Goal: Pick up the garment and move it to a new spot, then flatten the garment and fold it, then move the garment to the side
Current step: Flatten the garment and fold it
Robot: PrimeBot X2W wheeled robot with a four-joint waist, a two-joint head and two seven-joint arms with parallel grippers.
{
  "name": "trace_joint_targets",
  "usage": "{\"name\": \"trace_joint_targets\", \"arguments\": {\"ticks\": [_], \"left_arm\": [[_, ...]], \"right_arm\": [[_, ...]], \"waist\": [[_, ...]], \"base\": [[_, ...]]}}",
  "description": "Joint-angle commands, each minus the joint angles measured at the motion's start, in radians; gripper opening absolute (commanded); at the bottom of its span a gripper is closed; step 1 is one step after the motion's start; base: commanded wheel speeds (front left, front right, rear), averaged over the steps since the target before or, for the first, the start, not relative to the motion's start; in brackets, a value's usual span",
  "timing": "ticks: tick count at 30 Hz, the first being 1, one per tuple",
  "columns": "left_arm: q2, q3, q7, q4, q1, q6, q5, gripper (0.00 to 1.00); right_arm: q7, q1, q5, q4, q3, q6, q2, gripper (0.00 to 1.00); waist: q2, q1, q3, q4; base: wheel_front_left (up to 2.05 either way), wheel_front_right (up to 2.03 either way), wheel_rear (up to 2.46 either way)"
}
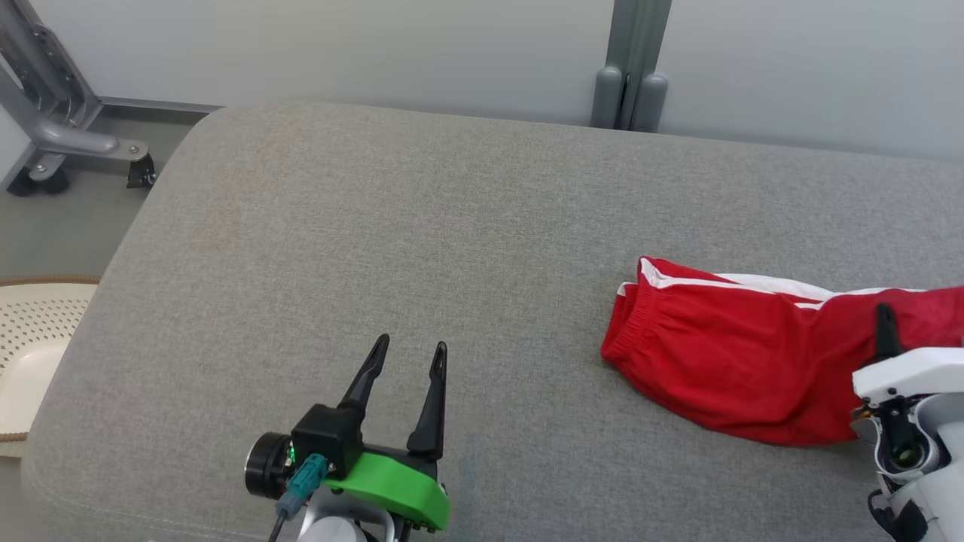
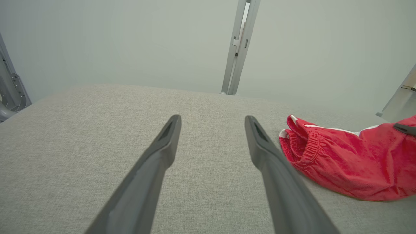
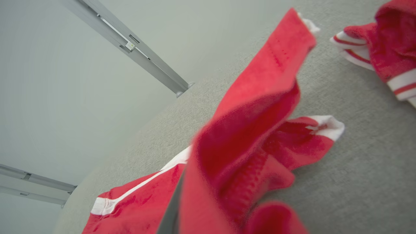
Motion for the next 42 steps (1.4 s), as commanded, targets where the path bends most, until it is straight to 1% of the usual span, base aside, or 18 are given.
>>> {"name": "trace_joint_targets", "arguments": {"ticks": [1,6,13,17,23,24,25,34,38,39,42], "left_arm": [[0.004,0.010,0.000,0.003,0.014,-0.007,0.011,1.00],[0.004,0.028,0.000,0.006,0.026,-0.016,0.007,1.00],[0.004,0.031,0.000,0.002,0.038,-0.023,0.012,1.00],[0.004,0.034,0.000,-0.001,0.040,-0.023,0.011,1.00],[0.004,0.030,0.000,-0.008,0.039,-0.019,0.009,1.00],[0.004,0.028,0.000,-0.009,0.039,-0.018,0.009,1.00],[0.004,0.027,0.000,-0.009,0.039,-0.016,0.008,1.00],[0.004,0.033,0.000,-0.008,0.038,-0.013,0.006,1.00],[0.004,0.034,0.000,-0.007,0.024,-0.013,0.005,1.00],[0.004,0.036,0.000,-0.010,0.022,-0.011,0.005,1.00],[0.004,0.040,0.000,-0.012,0.027,-0.008,0.005,1.00]], "right_arm": [[-0.009,-0.016,-0.021,-0.016,0.020,0.000,0.010,0.00],[0.008,-0.042,-0.056,-0.079,0.098,0.000,0.055,0.00],[0.025,-0.041,-0.105,-0.155,0.218,0.000,0.089,0.00],[0.034,-0.030,-0.140,-0.148,0.275,0.000,0.103,0.00],[0.034,-0.036,-0.159,-0.105,0.327,0.000,0.120,0.00],[0.030,-0.042,-0.164,-0.097,0.333,0.000,0.124,0.40],[0.027,-0.049,-0.172,-0.087,0.344,0.000,0.133,1.00],[-0.010,-0.073,-0.284,-0.066,0.488,0.000,0.179,1.00],[-0.012,-0.089,-0.303,-0.047,0.548,0.000,0.193,1.00],[-0.010,-0.091,-0.299,-0.046,0.577,0.000,0.201,1.00],[-0.006,-0.099,-0.276,-0.067,0.622,0.000,0.204,1.00]], "waist": [[0.0000,0.0000,-0.010,0.008],[0.0000,0.0000,-0.029,0.027],[0.0000,0.0000,-0.041,0.062],[0.0000,0.0000,-0.038,0.082],[0.0000,0.0000,-0.025,0.102],[0.0000,0.0000,-0.024,0.105],[0.0000,0.0000,-0.023,0.107],[0.0000,0.0000,-0.024,0.111],[0.0000,0.0000,-0.023,0.108],[0.0000,0.0000,-0.023,0.105],[0.0000,0.0000,-0.024,0.095]], "base": [[0.00,0.00,0.00],[0.00,0.00,0.00],[0.00,0.00,0.00],[0.00,0.00,0.00],[0.00,0.00,0.00],[0.00,0.00,0.00],[0.00,0.00,0.00],[0.00,0.00,0.00],[0.00,0.00,0.00],[0.00,0.00,0.00],[0.00,0.00,0.00]]}}
